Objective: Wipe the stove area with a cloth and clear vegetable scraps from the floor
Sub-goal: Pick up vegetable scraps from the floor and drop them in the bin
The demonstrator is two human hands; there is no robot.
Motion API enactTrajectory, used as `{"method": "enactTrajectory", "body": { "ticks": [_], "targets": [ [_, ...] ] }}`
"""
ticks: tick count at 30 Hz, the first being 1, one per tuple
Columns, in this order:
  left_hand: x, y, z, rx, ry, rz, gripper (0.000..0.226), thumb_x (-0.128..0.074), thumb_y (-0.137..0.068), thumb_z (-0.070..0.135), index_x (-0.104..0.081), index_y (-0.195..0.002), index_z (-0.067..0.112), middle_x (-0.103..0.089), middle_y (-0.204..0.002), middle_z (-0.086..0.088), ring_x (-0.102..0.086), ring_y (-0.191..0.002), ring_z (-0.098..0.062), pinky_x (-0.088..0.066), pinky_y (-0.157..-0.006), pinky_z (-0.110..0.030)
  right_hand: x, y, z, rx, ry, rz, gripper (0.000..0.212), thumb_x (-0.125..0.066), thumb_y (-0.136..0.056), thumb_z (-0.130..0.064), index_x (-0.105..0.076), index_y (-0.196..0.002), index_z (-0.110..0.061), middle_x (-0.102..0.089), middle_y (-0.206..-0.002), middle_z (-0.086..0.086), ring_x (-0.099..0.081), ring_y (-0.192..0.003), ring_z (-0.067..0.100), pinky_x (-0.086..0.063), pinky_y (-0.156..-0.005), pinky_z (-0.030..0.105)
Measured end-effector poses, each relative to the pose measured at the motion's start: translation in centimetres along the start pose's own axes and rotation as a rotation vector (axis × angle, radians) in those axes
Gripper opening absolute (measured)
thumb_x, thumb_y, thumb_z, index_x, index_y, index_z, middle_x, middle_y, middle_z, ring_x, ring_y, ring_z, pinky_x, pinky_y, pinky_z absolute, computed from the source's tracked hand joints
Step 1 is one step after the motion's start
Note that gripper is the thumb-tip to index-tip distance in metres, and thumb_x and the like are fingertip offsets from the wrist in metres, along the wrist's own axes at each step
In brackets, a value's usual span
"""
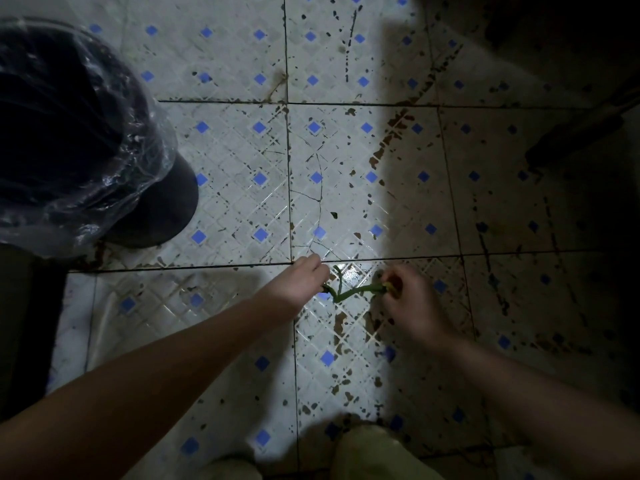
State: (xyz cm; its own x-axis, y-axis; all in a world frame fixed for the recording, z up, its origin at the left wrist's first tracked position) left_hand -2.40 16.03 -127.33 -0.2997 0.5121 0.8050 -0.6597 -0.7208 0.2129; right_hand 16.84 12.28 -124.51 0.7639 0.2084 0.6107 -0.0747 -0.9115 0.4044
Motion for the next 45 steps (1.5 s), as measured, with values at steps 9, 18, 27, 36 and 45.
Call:
{"method": "enactTrajectory", "body": {
  "ticks": [9, 18, 27, 36, 45],
  "targets": [
    [-0.1, -1.0, 1.5, 0.015, -0.135, -0.134, 0.043, -0.048, -0.078, -0.019, -0.050, -0.110, 0.008, -0.046, -0.111, -0.007, -0.042, -0.098, -0.016, -0.037, -0.081, -0.023, 1.5, -0.1, 0.7, 0.008, 0.031, 0.029, 0.028, -0.061, -0.077, 0.003, -0.052, -0.068, -0.021, -0.052, -0.077, -0.007, -0.049, -0.069, -0.004, -0.038, -0.056, 0.007],
    [2.5, -0.7, 0.5, 0.062, -0.132, -0.065, 0.047, -0.045, -0.080, -0.019, -0.048, -0.117, 0.010, -0.046, -0.116, -0.003, -0.040, -0.099, -0.009, -0.040, -0.090, -0.022, 1.2, 0.0, -0.5, 0.031, 0.029, 0.024, 0.024, -0.062, -0.079, 0.004, -0.057, -0.077, -0.020, -0.055, -0.083, -0.009, -0.053, -0.075, 0.000, -0.040, -0.059, 0.013],
    [6.0, 2.1, -2.9, 0.167, -0.049, 0.089, 0.025, -0.051, -0.084, -0.011, -0.053, -0.104, 0.005, -0.047, -0.103, -0.009, -0.041, -0.084, -0.014, -0.040, -0.075, -0.024, -1.6, -1.1, -3.9, 0.104, 0.129, -0.032, 0.024, -0.062, -0.077, 0.007, -0.060, -0.084, -0.017, -0.055, -0.088, -0.008, -0.057, -0.082, 0.008, -0.049, -0.070, 0.017],
    [7.6, 5.5, -3.8, 0.142, -0.125, 0.234, 0.014, -0.061, -0.082, -0.008, -0.059, -0.087, 0.004, -0.051, -0.083, -0.012, -0.043, -0.070, -0.017, -0.040, -0.058, -0.025, -5.0, -2.7, -5.9, 0.106, 0.185, -0.121, 0.022, -0.061, -0.080, 0.000, -0.059, -0.096, -0.015, -0.056, -0.102, 0.000, -0.052, -0.087, 0.012, -0.042, -0.076, 0.020],
    [7.3, 6.3, -3.8, 0.157, -0.153, 0.187, 0.016, -0.057, -0.086, -0.009, -0.061, -0.098, 0.002, -0.055, -0.094, -0.014, -0.053, -0.082, -0.022, -0.041, -0.069, -0.022, -5.7, -2.8, -6.1, 0.075, 0.351, -0.155, 0.024, -0.063, -0.084, -0.005, -0.057, -0.107, -0.012, -0.054, -0.110, 0.007, -0.055, -0.095, 0.023, -0.048, -0.083, 0.033]
  ]
}}
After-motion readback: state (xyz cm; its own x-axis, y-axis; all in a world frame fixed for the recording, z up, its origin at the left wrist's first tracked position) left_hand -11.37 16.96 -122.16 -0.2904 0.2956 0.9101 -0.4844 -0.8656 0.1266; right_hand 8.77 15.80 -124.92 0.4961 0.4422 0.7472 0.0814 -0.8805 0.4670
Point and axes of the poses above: each hand's wrist, its own y-axis away from the middle knuckle, its own x-axis out of the back of the hand, z = x × y, the point moved 5 cm from there along -y, towards the middle knuckle
